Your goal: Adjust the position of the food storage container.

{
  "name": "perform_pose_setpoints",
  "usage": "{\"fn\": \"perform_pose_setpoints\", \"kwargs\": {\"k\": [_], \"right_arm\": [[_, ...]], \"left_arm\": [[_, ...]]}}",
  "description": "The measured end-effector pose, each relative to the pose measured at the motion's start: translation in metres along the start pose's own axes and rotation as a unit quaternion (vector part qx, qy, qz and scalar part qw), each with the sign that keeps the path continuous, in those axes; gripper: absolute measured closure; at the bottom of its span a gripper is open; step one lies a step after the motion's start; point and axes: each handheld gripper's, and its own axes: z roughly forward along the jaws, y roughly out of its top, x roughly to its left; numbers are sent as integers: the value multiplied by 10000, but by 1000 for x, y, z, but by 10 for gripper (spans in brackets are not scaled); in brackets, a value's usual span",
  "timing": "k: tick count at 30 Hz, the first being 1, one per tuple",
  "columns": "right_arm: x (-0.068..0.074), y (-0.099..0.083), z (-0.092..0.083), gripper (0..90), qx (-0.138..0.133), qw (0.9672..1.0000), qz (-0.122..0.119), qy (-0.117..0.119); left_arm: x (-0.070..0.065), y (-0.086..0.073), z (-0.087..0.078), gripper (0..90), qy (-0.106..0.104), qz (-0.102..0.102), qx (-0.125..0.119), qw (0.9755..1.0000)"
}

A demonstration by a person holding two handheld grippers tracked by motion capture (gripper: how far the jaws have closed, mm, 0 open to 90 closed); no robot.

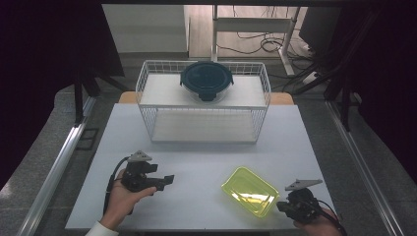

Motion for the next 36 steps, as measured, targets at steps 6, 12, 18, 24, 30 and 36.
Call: {"fn": "perform_pose_setpoints", "kwargs": {"k": [6, 12, 18, 24, 30, 36], "right_arm": [[0, 5, 3, 883, 31, 10000, 46, -25], [1, 13, 7, 883, 20, 10000, 9, -57], [2, 24, 15, 883, 5, 10000, -30, -55], [5, 37, 21, 884, 28, 9999, -116, -63], [9, 53, 30, 883, 32, 9997, -236, -58], [14, 70, 43, 883, 60, 9993, -360, -22]], "left_arm": [[0, 0, 1, 204, -12, -42, 6, 10000], [0, 1, 2, 204, -21, -18, 29, 10000], [1, 1, 2, 205, 2, -55, 28, 10000], [4, 1, 0, 206, 44, -120, -8, 9999], [4, 1, 1, 209, 84, -91, 14, 9999], [6, 1, 0, 209, 103, -140, 3, 9998]]}}
